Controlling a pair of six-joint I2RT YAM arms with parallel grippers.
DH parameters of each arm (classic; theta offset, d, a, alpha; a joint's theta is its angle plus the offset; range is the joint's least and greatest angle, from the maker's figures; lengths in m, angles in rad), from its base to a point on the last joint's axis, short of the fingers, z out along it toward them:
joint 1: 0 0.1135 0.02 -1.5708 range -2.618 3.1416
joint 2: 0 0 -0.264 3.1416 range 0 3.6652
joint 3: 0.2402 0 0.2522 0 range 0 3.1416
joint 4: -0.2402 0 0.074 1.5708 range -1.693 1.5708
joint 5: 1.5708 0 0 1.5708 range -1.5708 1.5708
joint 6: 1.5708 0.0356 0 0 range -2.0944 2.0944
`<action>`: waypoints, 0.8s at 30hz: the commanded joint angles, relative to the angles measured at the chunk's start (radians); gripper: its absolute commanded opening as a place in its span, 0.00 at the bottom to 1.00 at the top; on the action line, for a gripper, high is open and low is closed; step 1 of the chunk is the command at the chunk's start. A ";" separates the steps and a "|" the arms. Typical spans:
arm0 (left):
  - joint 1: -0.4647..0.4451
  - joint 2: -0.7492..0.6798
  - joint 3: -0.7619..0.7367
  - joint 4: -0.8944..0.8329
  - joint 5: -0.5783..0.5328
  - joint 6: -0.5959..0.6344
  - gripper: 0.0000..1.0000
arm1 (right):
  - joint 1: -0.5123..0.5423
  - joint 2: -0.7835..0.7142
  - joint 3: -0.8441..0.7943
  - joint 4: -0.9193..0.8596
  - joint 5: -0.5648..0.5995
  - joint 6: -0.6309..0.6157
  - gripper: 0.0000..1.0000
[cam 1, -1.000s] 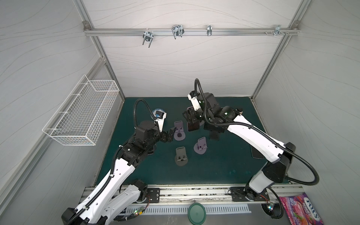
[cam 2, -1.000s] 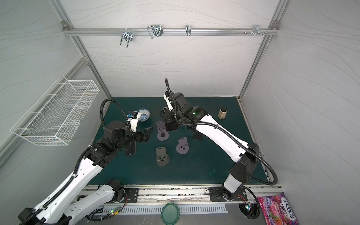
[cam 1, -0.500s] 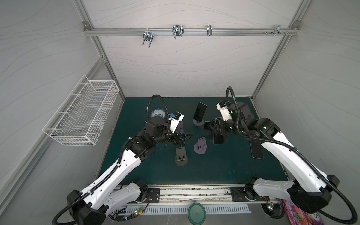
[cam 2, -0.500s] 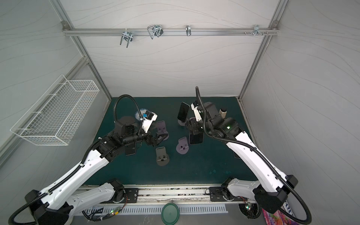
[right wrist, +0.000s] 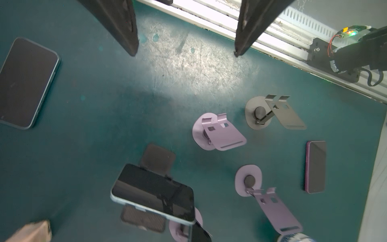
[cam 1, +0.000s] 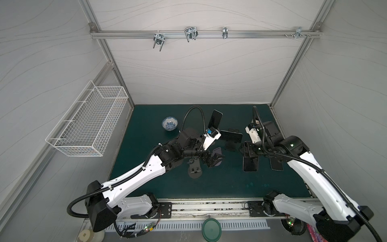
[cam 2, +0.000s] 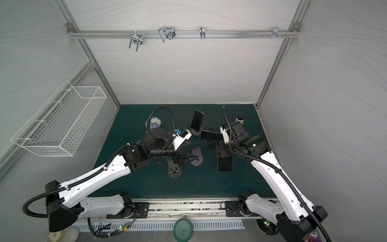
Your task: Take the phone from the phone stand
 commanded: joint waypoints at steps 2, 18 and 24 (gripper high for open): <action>-0.010 0.034 -0.011 0.083 0.003 0.034 0.97 | -0.075 -0.017 -0.065 0.021 -0.083 0.003 0.60; -0.012 0.069 -0.115 0.136 -0.010 0.108 0.97 | -0.217 0.076 -0.307 0.243 -0.161 0.039 0.60; -0.011 0.044 -0.113 0.123 -0.023 0.119 0.98 | -0.232 0.138 -0.365 0.309 -0.137 0.053 0.59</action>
